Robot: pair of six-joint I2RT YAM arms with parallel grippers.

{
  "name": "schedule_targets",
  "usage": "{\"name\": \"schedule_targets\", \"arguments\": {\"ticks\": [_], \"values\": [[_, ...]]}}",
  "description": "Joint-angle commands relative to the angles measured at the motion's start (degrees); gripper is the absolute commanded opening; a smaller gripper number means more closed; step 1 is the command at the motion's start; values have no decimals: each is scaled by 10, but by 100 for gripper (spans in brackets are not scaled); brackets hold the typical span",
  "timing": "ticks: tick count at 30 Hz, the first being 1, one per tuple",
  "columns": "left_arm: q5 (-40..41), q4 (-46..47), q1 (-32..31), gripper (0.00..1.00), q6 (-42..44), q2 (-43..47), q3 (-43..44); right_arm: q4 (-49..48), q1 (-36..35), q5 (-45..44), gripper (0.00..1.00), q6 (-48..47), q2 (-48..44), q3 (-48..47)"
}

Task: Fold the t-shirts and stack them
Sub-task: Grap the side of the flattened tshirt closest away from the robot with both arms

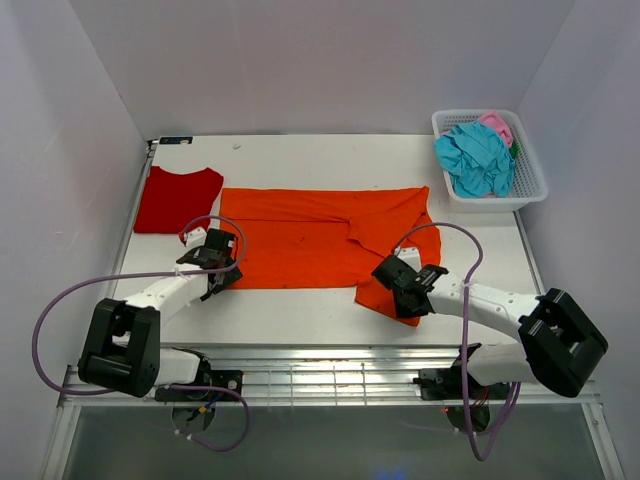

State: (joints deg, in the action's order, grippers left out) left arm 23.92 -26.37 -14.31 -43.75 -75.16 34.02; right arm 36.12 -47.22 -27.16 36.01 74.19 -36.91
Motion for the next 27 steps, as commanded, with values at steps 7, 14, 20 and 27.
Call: {"name": "schedule_targets", "arguments": {"ticks": [7,14,20,27], "values": [[-20,19,9,74,9,-3,18,34,-29,10,36,44,-8,21],[-19,15,9,73,8,12,18,47,-53,5,37,68,2,19],[-21,15,9,70,9,-3,18,48,-57,5,41,68,8,16],[-27,15,9,64,12,-6,19,18,-63,30,43,69,29,34]]}}
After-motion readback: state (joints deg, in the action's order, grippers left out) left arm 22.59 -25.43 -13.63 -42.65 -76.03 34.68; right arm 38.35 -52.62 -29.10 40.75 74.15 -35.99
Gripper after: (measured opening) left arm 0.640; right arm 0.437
